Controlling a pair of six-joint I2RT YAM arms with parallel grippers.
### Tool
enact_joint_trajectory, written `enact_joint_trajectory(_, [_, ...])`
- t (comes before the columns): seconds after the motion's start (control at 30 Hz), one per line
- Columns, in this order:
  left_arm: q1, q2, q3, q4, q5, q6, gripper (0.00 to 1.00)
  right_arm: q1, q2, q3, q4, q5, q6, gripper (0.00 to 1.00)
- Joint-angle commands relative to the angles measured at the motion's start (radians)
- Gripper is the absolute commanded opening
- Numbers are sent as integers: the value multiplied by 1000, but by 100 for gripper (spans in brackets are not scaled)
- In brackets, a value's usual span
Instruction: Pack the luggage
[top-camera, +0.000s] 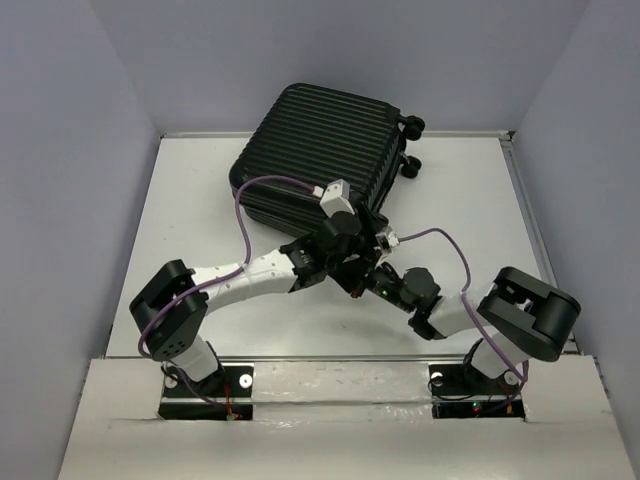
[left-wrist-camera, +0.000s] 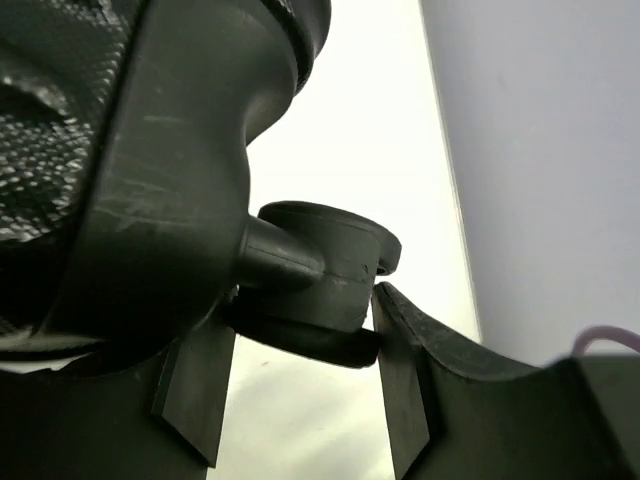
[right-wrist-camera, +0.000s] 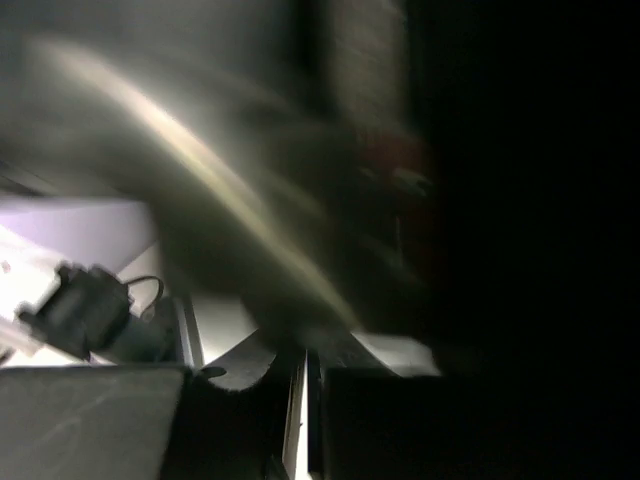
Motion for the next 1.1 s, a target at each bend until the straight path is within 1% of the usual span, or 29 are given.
enact_joint_trajectory(0.0, [-37,-11,252,252,228,67,6,118,145,102,230,96,15,7])
enact_joint_trajectory(0.07, [-55,-26,277,194,281,96,32,142,193,93,321,185,47,7])
enact_joint_trajectory(0.1, [-63,-36,283,168,295,126,56,142,202,63,344,235,50,7])
enact_joint_trajectory(0.13, [-74,-49,287,136,299,145,68,142,205,42,364,252,57,7])
enact_joint_trajectory(0.17, [-84,-66,278,82,299,165,76,142,207,24,384,266,64,7])
enact_joint_trajectory(0.23, [-114,-128,263,-5,274,211,88,152,192,-25,370,265,76,7])
enact_joint_trajectory(0.33, [-129,-253,199,-93,202,264,90,174,123,-63,278,265,90,8])
enact_joint_trajectory(0.37, [-129,-293,182,-120,176,275,91,185,98,-64,185,271,88,10])
enact_joint_trajectory(0.4, [-129,-369,153,-144,95,287,91,207,69,-59,130,270,85,18])
enact_joint_trajectory(0.43, [-129,-408,140,-188,51,301,92,222,5,-30,-26,274,81,22])
enact_joint_trajectory(0.47, [-126,-446,131,-214,5,318,93,243,-31,-30,-118,292,73,26])
enact_joint_trajectory(0.5, [-120,-506,129,-240,-79,353,94,263,-63,22,-212,308,50,40])
enact_joint_trajectory(0.53, [-108,-529,134,-269,-111,367,94,285,-92,57,-313,325,36,47])
enact_joint_trajectory(0.57, [-62,-549,139,-294,-129,382,95,325,-115,93,-401,375,27,52])
enact_joint_trajectory(0.6, [-27,-574,149,-334,-134,405,96,336,-155,157,-555,387,24,64])
enact_joint_trajectory(0.63, [24,-579,157,-357,-123,412,97,336,-172,188,-625,394,25,69])
enact_joint_trajectory(0.67, [144,-580,163,-395,-99,419,97,336,-189,220,-764,397,27,72])
enact_joint_trajectory(0.7, [209,-568,174,-406,-38,439,97,336,-227,289,-835,409,31,77])
enact_joint_trajectory(0.73, [274,-559,180,-417,-7,447,98,336,-247,324,-910,455,31,82])
enact_joint_trajectory(0.77, [331,-542,201,-438,25,455,98,336,-264,362,-1072,498,30,90])
enact_joint_trajectory(0.8, [434,-525,211,-446,57,459,98,336,-279,407,-1154,548,9,94])
enact_joint_trajectory(0.83, [479,-487,220,-447,117,470,98,336,-299,497,-1311,647,1,98])
enact_joint_trajectory(0.87, [518,-467,238,-446,140,473,98,284,-301,542,-1398,674,-10,100])
enact_joint_trajectory(0.9, [597,-421,247,-446,195,473,98,246,-303,585,-1456,693,-22,100])
enact_joint_trajectory(0.93, [636,-397,257,-441,222,472,99,197,-303,619,-1495,697,-34,100])
enact_joint_trajectory(0.97, [670,-369,278,-431,248,466,99,138,-313,654,-1520,634,-47,100])
enact_joint_trajectory(1.0, [705,-311,292,-429,301,462,99,10,-321,663,-1517,586,-53,100])
enact_joint_trajectory(1.03, [763,-282,306,-428,320,461,99,-47,-324,673,-1512,516,-53,100])
enact_joint_trajectory(1.07, [788,-216,338,-424,343,461,99,-93,-318,705,-1512,494,-70,100])
